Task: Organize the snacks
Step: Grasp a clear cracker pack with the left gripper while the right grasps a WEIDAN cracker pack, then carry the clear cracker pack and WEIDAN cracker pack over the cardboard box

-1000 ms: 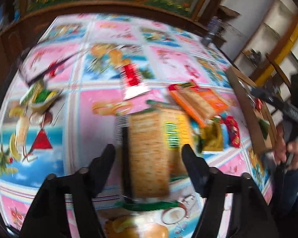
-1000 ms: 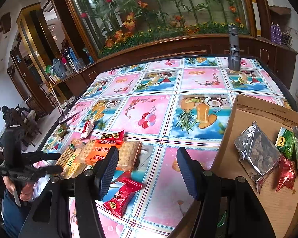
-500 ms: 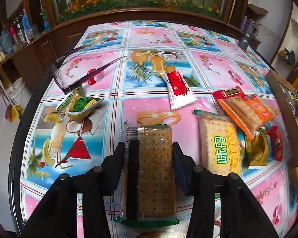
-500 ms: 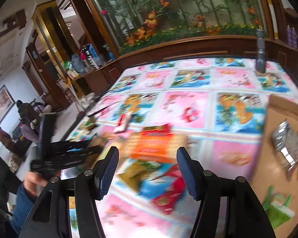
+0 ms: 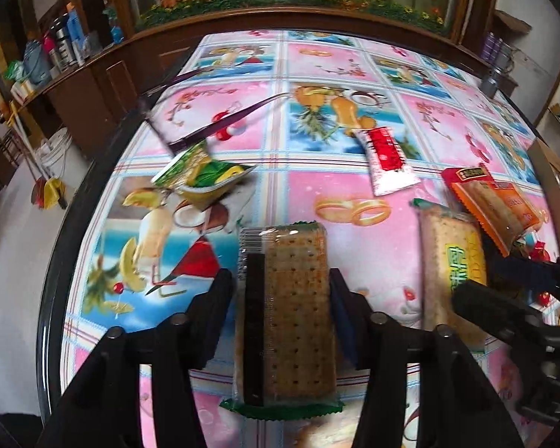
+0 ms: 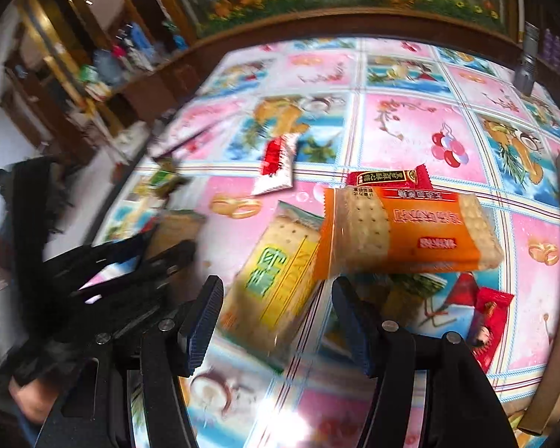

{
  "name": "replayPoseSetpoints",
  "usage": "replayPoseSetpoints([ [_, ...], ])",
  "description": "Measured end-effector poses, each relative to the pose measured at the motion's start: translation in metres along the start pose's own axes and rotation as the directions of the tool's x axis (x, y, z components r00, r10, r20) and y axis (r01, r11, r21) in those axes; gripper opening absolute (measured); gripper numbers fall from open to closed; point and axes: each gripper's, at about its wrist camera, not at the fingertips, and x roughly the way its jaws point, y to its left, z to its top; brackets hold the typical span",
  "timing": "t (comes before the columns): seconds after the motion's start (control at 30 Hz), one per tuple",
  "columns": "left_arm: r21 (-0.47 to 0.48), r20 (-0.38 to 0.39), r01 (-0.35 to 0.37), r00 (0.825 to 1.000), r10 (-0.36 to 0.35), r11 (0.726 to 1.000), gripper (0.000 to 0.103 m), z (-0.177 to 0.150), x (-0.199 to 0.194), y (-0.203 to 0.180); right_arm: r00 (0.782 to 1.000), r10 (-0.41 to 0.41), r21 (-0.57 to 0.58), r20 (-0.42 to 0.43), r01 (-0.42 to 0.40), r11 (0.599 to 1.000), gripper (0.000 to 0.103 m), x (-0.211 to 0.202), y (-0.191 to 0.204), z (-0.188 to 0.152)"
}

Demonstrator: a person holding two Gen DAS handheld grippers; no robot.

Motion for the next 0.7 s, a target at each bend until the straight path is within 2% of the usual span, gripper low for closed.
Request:
replayPoseSetpoints([
  [0.03,-0.008,-0.001,-0.005,1.000,0.005,1.000,0.062,0.000,0.000,0.002,1.000,-0.015,-0.011,-0.004,0.015,1.000,0.065,0.005,0.002,0.003],
  [0.1,-0.035,-0.003,-0.009,1.000,0.009,0.999,0.064,-0.001,0.001,0.009,0.996,-0.090,-0.077,-0.026,0.088,0.993,0.065,0.019,0.013,0.005],
  [0.13,-0.038,0.000,-0.007,1.000,0.007,0.999,0.065,-0.002,0.000,0.011,0.994,-0.100,-0.108,-0.032,0.096,0.989,0.064,0.025,0.016,0.004],
  [0.2,-0.036,0.007,-0.007,1.000,0.007,0.999,0.062,-0.003,0.000,0.010,0.984,-0.177,-0.221,0.007,0.174,0.959,0.050,0.025,0.024,-0.003],
  [0.23,-0.027,0.014,-0.001,1.000,0.001,1.000,0.051,-0.003,-0.002,0.007,0.986,-0.168,-0.228,0.006,0.165,0.959,0.050,0.024,0.021,-0.004],
  [0.27,-0.013,0.022,-0.007,1.000,0.008,1.000,0.045,-0.003,-0.003,0.004,0.988,-0.155,-0.224,0.003,0.152,0.963,0.050,0.022,0.015,-0.004],
  [0.37,-0.013,0.024,0.009,1.000,-0.008,1.000,0.045,-0.002,-0.003,0.001,0.992,-0.127,-0.201,0.013,0.127,0.971,0.050,0.014,-0.002,-0.003],
  [0.47,-0.048,0.031,0.108,0.994,-0.107,0.993,0.045,-0.001,-0.005,0.001,0.998,0.001,-0.189,0.060,0.010,0.982,0.050,0.001,-0.014,-0.004],
  [0.5,-0.059,0.036,0.133,0.991,-0.131,0.989,0.045,0.000,-0.006,0.001,0.994,0.060,-0.190,0.095,-0.041,0.981,0.050,-0.005,-0.019,-0.006],
  [0.53,-0.068,0.048,0.144,0.989,-0.140,0.987,0.045,0.001,-0.006,-0.001,0.989,0.081,-0.188,0.122,-0.057,0.981,0.050,-0.008,-0.020,-0.007],
  [0.7,-0.111,0.099,0.176,0.981,-0.165,0.978,0.045,0.006,-0.006,-0.019,0.972,0.131,-0.120,0.194,-0.109,0.987,0.050,-0.024,-0.044,0.003],
])
